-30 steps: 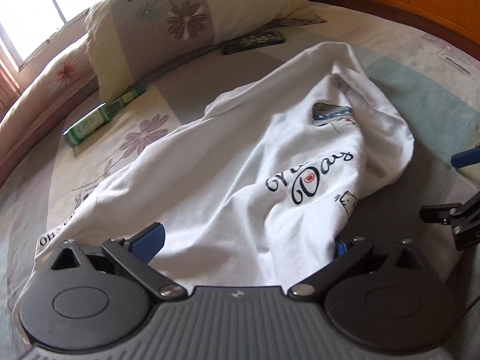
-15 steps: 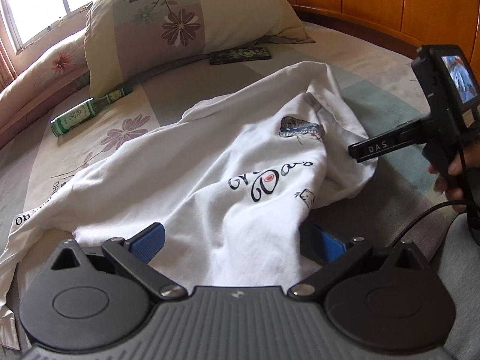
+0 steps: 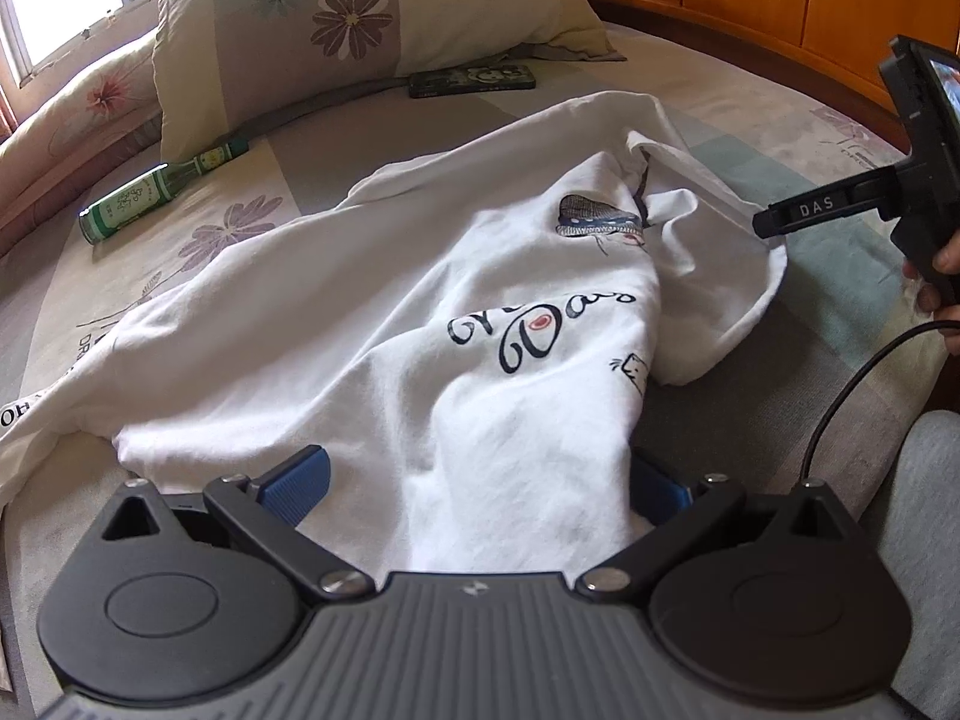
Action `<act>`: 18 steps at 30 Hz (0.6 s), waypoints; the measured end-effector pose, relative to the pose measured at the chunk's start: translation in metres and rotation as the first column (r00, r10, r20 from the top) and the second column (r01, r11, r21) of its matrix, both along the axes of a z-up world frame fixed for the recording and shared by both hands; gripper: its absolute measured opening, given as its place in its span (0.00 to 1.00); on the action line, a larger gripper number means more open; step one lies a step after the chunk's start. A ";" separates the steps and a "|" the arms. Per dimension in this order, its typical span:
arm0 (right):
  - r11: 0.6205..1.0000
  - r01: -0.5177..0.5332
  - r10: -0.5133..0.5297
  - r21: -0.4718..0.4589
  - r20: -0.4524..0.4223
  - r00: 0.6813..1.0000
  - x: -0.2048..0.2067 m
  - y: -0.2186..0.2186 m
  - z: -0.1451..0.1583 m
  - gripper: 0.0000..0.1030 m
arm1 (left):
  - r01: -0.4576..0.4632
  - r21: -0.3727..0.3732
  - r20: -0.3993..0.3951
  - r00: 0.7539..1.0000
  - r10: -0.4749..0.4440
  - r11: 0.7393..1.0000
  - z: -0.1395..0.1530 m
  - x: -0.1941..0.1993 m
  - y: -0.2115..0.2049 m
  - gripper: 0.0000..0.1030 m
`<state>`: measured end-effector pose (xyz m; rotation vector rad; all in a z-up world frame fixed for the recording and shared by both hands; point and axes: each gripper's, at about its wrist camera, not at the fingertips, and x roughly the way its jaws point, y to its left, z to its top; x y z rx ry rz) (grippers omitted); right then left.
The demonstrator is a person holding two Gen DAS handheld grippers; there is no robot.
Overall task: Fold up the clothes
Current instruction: 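Close the right gripper on the T-shirt sleeve edge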
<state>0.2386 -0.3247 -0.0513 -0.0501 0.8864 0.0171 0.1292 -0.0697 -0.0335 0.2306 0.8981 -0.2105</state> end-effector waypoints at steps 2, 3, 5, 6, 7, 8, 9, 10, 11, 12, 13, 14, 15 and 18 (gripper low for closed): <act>0.998 -0.049 0.049 0.041 -0.009 0.999 0.000 0.005 0.000 0.75 | -0.005 -0.006 -0.006 1.000 0.005 1.000 -0.001 0.000 0.001 0.99; 0.996 -0.061 0.063 0.067 -0.019 0.998 0.000 0.008 0.000 0.67 | -0.007 -0.005 -0.008 1.000 0.007 1.000 -0.001 0.000 0.001 0.99; 0.991 -0.078 0.082 0.105 -0.031 0.996 -0.001 0.012 -0.002 0.56 | -0.006 -0.004 -0.009 1.000 0.006 1.000 -0.002 -0.001 0.001 0.99; 0.989 -0.084 0.089 0.119 -0.032 0.996 -0.002 0.014 -0.003 0.49 | -0.005 -0.002 -0.009 1.000 0.005 1.000 -0.002 -0.001 0.001 0.99; 0.988 -0.091 0.096 0.128 -0.028 0.995 -0.004 0.014 -0.003 0.41 | -0.004 0.000 -0.009 1.000 0.004 1.000 -0.002 -0.002 0.001 0.99; 0.986 -0.099 0.103 0.136 -0.025 0.994 -0.006 0.015 -0.003 0.36 | -0.004 0.001 -0.010 1.000 0.004 1.000 -0.002 -0.002 0.001 0.99; 0.984 -0.107 0.112 0.145 -0.026 0.993 -0.007 0.016 -0.003 0.25 | -0.003 -0.001 -0.012 1.000 0.003 1.000 -0.003 -0.002 0.001 0.99; 0.981 -0.115 0.121 0.154 -0.028 0.992 -0.008 0.016 -0.003 0.20 | -0.003 -0.002 -0.014 1.000 0.003 1.000 -0.003 -0.002 0.001 0.99; 0.980 -0.123 0.129 0.158 -0.028 0.991 -0.009 0.017 -0.003 0.17 | -0.004 -0.005 -0.017 1.000 0.004 1.000 -0.004 -0.002 0.001 0.99; 0.980 -0.131 0.137 0.147 -0.026 0.990 -0.009 0.018 -0.003 0.12 | -0.005 -0.006 -0.018 1.000 0.005 1.000 -0.004 -0.002 0.001 0.99; 0.981 -0.140 0.144 0.133 -0.023 0.989 -0.010 0.019 -0.002 0.08 | -0.005 -0.006 -0.018 1.000 0.005 1.000 -0.004 -0.003 0.000 0.99; 0.982 -0.143 0.146 0.121 -0.019 0.989 -0.009 0.018 0.000 0.06 | -0.004 -0.006 -0.017 1.000 0.004 1.000 -0.003 -0.003 0.000 0.99; 0.985 -0.138 0.140 0.104 -0.014 0.990 -0.008 0.016 0.002 0.05 | -0.002 -0.005 -0.015 1.000 0.002 1.000 -0.003 -0.003 -0.001 0.99; 0.992 -0.113 0.112 0.059 0.013 0.994 -0.002 0.005 0.013 0.05 | 0.000 -0.002 -0.013 1.000 0.000 1.000 -0.002 -0.004 -0.001 0.99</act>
